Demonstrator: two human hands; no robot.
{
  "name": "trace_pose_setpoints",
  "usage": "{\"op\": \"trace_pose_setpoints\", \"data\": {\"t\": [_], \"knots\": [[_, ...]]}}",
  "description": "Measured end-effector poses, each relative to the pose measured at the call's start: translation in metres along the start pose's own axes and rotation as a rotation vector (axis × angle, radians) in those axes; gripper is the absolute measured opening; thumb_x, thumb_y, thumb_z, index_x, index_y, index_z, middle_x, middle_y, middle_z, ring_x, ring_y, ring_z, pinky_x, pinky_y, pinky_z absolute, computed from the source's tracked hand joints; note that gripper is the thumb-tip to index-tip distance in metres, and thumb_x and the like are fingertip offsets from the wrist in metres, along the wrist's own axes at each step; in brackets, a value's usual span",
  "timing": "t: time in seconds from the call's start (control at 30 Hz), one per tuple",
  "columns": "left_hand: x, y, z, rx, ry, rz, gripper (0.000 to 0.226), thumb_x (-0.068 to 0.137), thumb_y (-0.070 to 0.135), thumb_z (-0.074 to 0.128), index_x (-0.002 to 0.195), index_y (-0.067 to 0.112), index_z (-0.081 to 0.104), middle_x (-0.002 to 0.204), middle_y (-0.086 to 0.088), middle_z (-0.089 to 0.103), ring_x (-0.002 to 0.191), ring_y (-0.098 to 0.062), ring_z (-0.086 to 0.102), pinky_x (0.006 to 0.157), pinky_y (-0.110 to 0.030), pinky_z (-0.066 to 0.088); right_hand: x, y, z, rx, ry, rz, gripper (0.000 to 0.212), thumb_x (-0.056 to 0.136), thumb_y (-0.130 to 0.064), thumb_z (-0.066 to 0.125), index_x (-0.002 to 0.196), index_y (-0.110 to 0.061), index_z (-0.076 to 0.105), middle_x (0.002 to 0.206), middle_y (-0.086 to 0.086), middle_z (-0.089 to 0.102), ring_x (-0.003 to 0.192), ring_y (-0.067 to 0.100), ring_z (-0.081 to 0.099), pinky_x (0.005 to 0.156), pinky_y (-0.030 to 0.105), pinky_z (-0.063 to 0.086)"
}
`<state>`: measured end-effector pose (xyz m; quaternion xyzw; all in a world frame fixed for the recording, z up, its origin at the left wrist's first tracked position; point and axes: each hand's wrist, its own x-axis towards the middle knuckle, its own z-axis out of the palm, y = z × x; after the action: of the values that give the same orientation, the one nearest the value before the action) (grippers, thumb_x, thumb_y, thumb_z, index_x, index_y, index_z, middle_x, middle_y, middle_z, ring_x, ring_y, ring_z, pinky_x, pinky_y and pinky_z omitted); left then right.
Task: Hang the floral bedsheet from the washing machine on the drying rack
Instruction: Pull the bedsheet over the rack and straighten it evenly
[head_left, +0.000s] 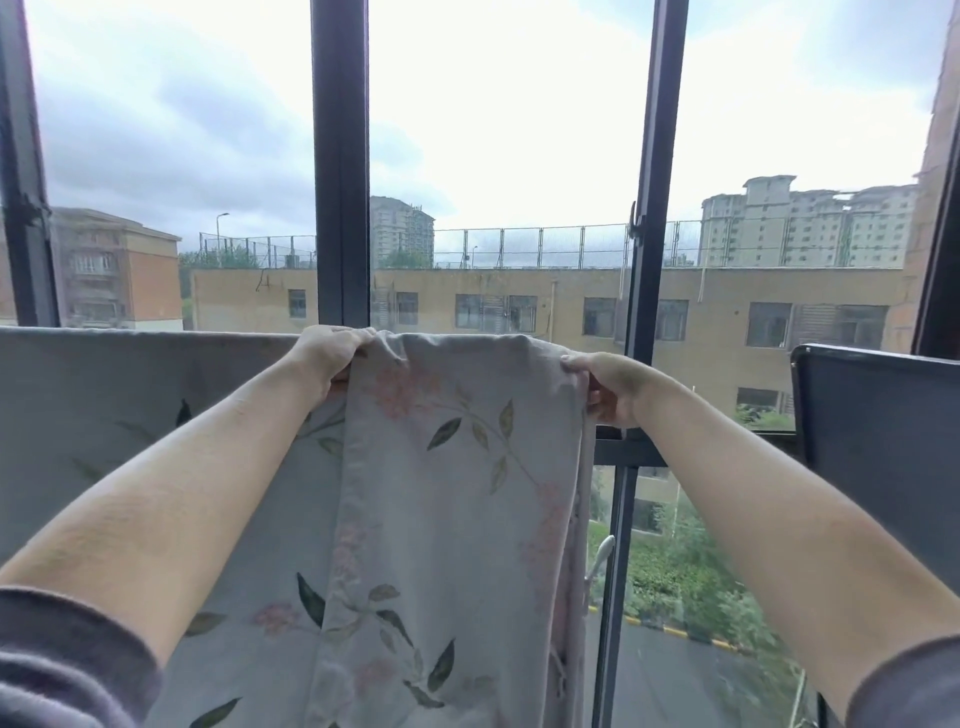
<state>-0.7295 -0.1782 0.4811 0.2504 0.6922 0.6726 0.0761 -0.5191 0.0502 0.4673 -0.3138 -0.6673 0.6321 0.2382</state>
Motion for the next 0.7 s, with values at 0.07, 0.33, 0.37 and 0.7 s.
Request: {"op": "trace_pose_setpoints", "data": {"t": [0.07,0.33,0.37,0.7], "knots": [[0.0,0.003,0.001,-0.085,0.032,0.028,0.012,0.091,0.023,0.063,0.087,0.013,0.069,0.081,-0.003,0.064,0.08,-0.021,0.061,0.075,-0.034,0.055,-0.002,-0.006,-0.001,0.029,0.031,-0.106,0.019,0.095,-0.022,0.051,0.107,-0.012,0.063,0.078,0.001,0.063,0.068,0.014,0.057,0.062,0.024,0.046],[0.011,-0.003,-0.002,-0.257,0.328,0.155,0.029,0.093,0.027,0.059,0.065,0.022,0.058,0.069,0.006,0.054,0.069,-0.011,0.05,0.077,-0.026,0.048,0.01,-0.042,0.013,0.203,0.031,-0.222,0.017,0.094,-0.022,0.054,0.102,-0.009,0.063,0.084,0.007,0.065,0.068,0.019,0.063,0.062,0.032,0.054],[0.013,-0.004,-0.004,-0.259,0.345,0.161,0.03,0.093,0.027,0.058,0.063,0.022,0.057,0.067,0.007,0.052,0.066,-0.01,0.048,0.074,-0.025,0.046,0.01,-0.047,0.014,0.258,0.004,-0.203,0.014,0.094,-0.02,0.056,0.102,-0.009,0.061,0.078,0.006,0.065,0.062,0.017,0.063,0.056,0.03,0.054],[0.005,-0.03,-0.024,0.241,0.361,0.148,0.027,0.085,0.028,0.054,0.068,0.01,0.063,0.075,-0.004,0.062,0.093,-0.031,0.063,0.081,-0.032,0.049,0.021,-0.032,0.008,-0.872,0.507,-0.351,0.022,0.086,-0.02,0.052,0.091,-0.008,0.069,0.092,0.008,0.068,0.069,0.017,0.055,0.067,0.032,0.052]]}}
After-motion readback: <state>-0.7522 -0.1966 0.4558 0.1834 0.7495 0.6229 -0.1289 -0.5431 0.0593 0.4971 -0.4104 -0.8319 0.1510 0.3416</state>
